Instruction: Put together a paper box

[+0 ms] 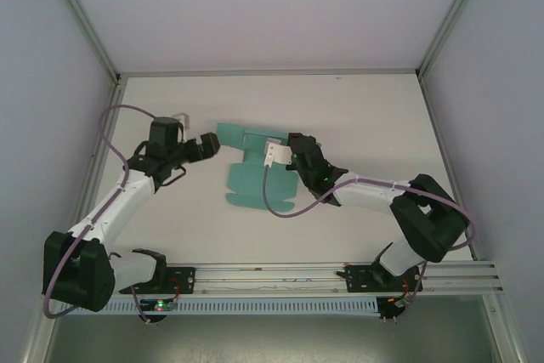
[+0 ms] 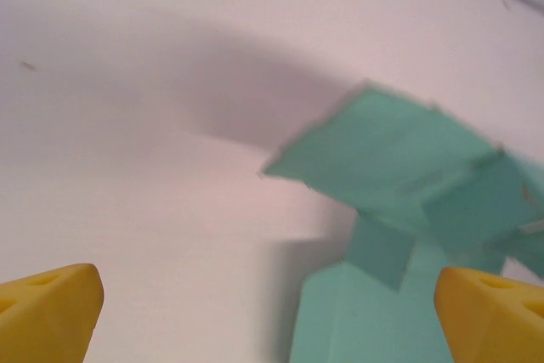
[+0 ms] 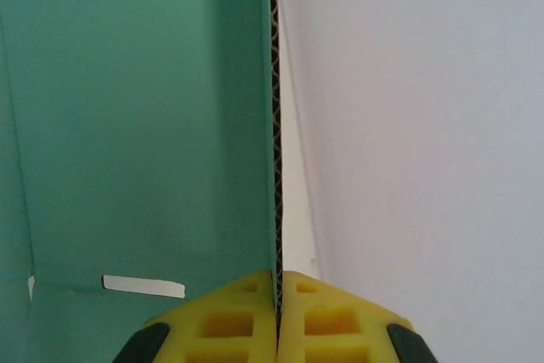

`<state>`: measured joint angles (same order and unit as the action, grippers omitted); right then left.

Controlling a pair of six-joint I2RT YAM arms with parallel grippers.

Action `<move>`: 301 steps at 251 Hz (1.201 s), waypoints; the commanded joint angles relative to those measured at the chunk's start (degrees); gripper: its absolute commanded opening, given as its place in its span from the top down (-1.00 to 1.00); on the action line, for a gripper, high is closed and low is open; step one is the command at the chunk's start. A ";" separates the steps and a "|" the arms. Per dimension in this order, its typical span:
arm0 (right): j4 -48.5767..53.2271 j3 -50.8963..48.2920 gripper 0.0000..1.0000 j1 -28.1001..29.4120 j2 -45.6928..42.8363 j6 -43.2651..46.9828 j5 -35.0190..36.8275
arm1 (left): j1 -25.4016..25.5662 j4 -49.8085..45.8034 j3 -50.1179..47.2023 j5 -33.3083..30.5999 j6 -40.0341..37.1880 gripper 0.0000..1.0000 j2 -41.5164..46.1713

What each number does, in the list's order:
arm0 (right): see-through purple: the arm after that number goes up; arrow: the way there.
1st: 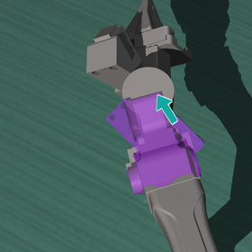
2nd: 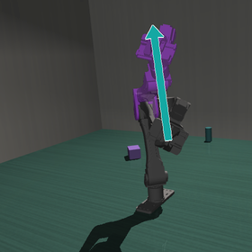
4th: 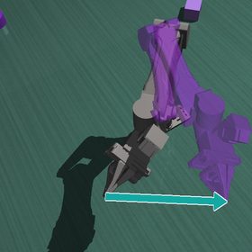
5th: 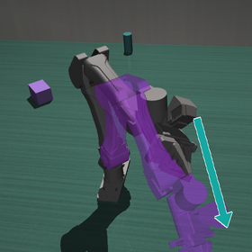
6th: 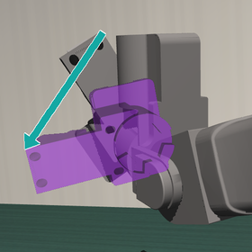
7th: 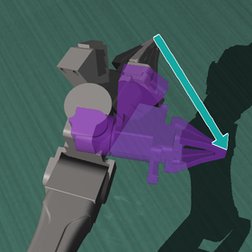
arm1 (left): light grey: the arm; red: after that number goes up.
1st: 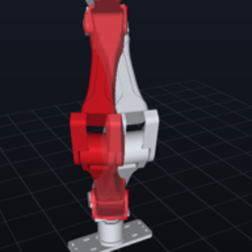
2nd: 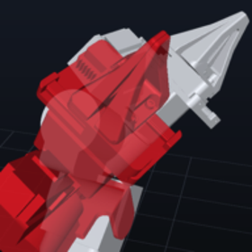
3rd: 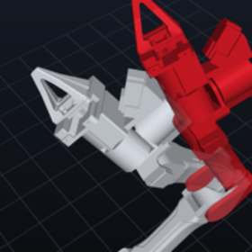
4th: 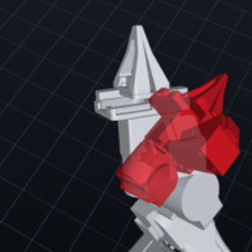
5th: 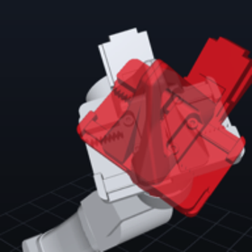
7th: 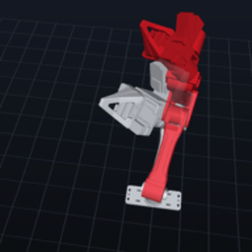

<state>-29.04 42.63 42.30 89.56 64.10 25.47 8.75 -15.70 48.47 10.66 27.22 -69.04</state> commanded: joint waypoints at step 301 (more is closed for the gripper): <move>-12.47 -0.62 1.00 1.63 8.24 5.80 3.22 | 0.64 6.05 8.30 32.00 -17.25 0.20 -23.84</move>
<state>-41.36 41.12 43.40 96.97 72.29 27.64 7.51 -13.23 59.18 40.40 12.95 -95.18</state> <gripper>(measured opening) 0.057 0.405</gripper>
